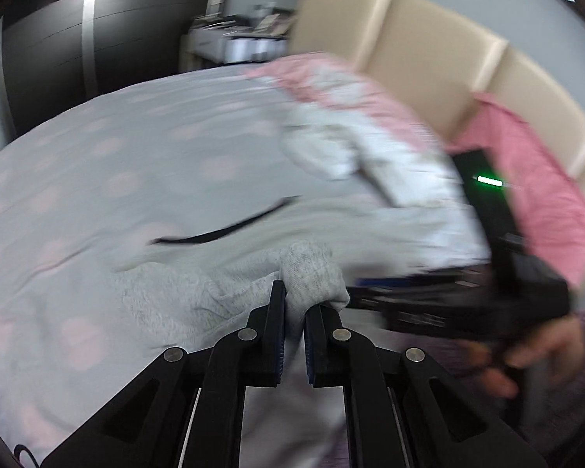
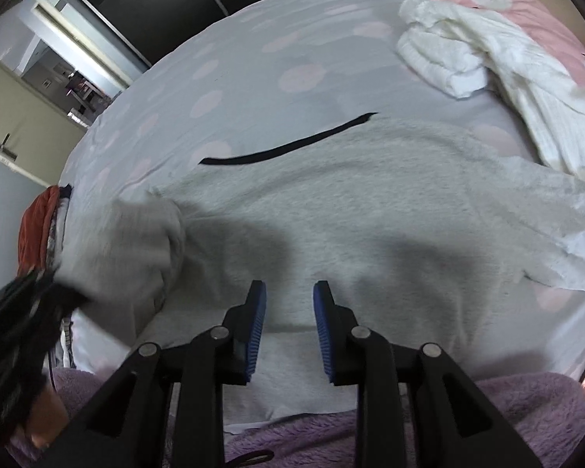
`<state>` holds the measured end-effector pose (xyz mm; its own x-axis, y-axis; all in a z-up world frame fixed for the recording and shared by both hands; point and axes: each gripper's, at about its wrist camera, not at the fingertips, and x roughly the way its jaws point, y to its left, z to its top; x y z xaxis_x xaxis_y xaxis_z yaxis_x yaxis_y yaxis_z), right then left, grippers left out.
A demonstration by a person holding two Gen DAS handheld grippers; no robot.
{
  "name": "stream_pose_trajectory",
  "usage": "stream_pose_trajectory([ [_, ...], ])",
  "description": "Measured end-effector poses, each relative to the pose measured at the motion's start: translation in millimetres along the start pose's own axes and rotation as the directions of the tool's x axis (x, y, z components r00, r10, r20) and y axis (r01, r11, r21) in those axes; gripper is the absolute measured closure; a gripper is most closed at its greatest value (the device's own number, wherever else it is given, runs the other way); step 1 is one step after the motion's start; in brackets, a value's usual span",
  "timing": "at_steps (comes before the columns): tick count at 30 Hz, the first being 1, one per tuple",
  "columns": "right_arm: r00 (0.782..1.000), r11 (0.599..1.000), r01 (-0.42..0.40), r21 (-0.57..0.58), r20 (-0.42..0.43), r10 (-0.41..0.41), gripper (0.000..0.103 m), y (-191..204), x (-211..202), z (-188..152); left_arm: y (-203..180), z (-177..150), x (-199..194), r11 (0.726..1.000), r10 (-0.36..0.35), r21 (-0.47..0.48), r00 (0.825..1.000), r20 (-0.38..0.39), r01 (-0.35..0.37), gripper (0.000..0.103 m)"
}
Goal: Fold clothes
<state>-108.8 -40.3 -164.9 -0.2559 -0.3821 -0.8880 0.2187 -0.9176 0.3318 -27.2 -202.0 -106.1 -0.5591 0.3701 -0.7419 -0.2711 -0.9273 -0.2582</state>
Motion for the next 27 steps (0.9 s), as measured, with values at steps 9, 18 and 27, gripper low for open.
stream_pose_trajectory([
  [9, 0.998, 0.997, 0.05, 0.066, 0.024, -0.052, 0.078, -31.4, -22.1, -11.0, -22.0, -24.7, 40.6, 0.998, -0.007, 0.058, 0.964, -0.267, 0.023, 0.063],
  [18, 1.0, 1.0, 0.006, 0.002, 0.002, -0.006, 0.078, -13.5, -21.0, -22.5, -20.4, -35.7, 10.0, 0.983, 0.143, 0.149, 0.946, -0.291, -0.103, 0.04],
  [27, 1.0, 0.998, -0.027, -0.063, -0.003, 0.027, 0.078, 6.4, -15.3, -17.1, 26.1, -31.8, -14.0, 0.959, 0.28, 0.116, 0.926, -0.253, -0.258, 0.04],
])
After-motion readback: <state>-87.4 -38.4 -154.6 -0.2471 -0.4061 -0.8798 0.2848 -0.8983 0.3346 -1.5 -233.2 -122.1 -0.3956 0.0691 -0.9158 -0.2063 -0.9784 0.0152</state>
